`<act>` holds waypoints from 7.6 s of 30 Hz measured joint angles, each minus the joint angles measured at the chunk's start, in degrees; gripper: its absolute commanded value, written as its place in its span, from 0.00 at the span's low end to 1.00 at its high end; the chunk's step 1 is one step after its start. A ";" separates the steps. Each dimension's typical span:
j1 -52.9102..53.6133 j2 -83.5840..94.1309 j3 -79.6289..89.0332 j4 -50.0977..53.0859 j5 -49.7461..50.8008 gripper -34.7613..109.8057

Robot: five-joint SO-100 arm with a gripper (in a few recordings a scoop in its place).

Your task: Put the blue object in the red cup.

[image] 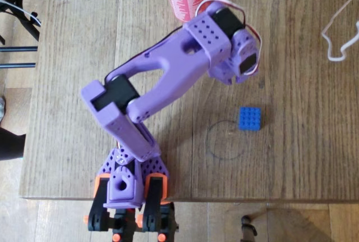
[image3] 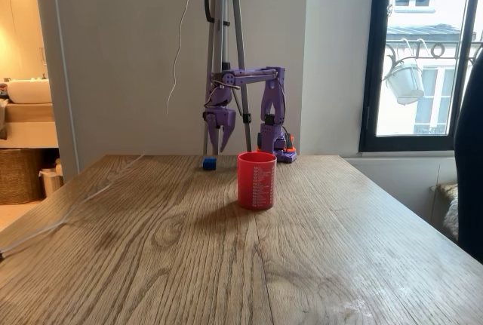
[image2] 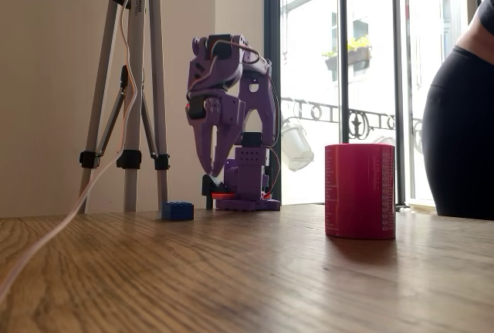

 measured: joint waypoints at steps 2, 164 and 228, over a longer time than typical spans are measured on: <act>0.88 2.29 5.54 -1.85 -2.72 0.25; -33.75 -5.54 -12.04 -22.32 -32.08 0.64; -50.01 80.68 17.75 -1.41 -37.88 0.24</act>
